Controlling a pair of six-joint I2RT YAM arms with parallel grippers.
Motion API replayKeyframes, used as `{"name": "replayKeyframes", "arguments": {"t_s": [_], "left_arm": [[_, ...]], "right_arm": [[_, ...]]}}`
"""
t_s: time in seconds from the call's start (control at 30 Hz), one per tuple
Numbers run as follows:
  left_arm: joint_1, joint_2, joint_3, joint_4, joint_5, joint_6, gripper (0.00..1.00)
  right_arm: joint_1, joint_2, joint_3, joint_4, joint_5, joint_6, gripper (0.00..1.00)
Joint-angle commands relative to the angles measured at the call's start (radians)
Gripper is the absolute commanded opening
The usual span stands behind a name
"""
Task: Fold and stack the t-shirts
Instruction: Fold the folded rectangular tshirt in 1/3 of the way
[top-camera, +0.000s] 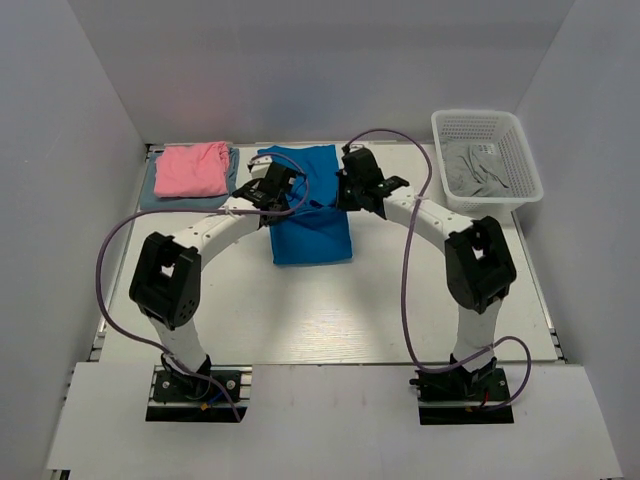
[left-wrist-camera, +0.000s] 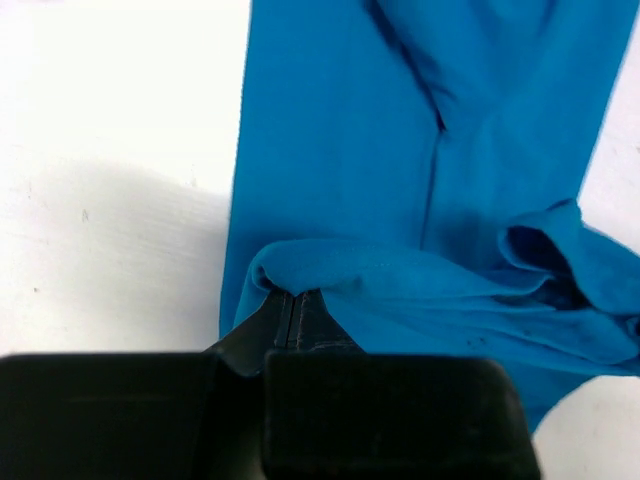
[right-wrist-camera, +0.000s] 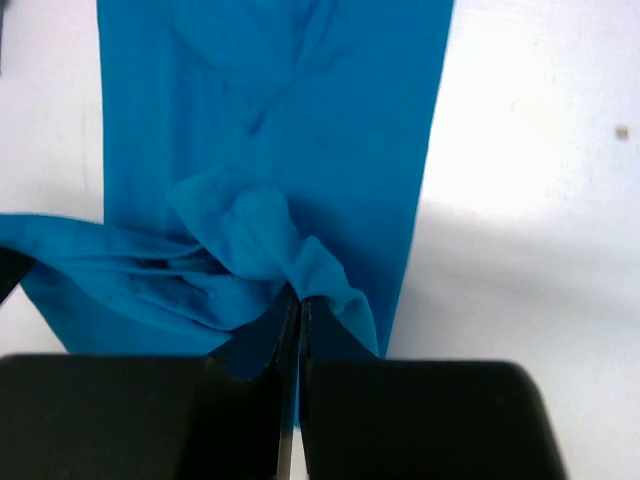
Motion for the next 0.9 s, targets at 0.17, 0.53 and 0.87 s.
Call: {"name": "replayKeyframes", "arguments": {"t_s": [0.17, 0.53, 0.87], "left_arm": [[0.073, 0.136, 0.154, 0.041, -0.007, -0.003, 0.0], [0.159, 0.304, 0.376, -0.086, -0.008, -0.012, 0.69], [0.17, 0.172, 0.253, -0.089, 0.079, 0.092, 1.0]], "right_arm": [[-0.033, 0.169, 0.206, 0.068, -0.05, -0.059, 0.0], [-0.091, 0.396, 0.477, -0.013, -0.174, -0.083, 0.63], [-0.109, 0.122, 0.183, 0.068, -0.25, -0.08, 0.9]]}}
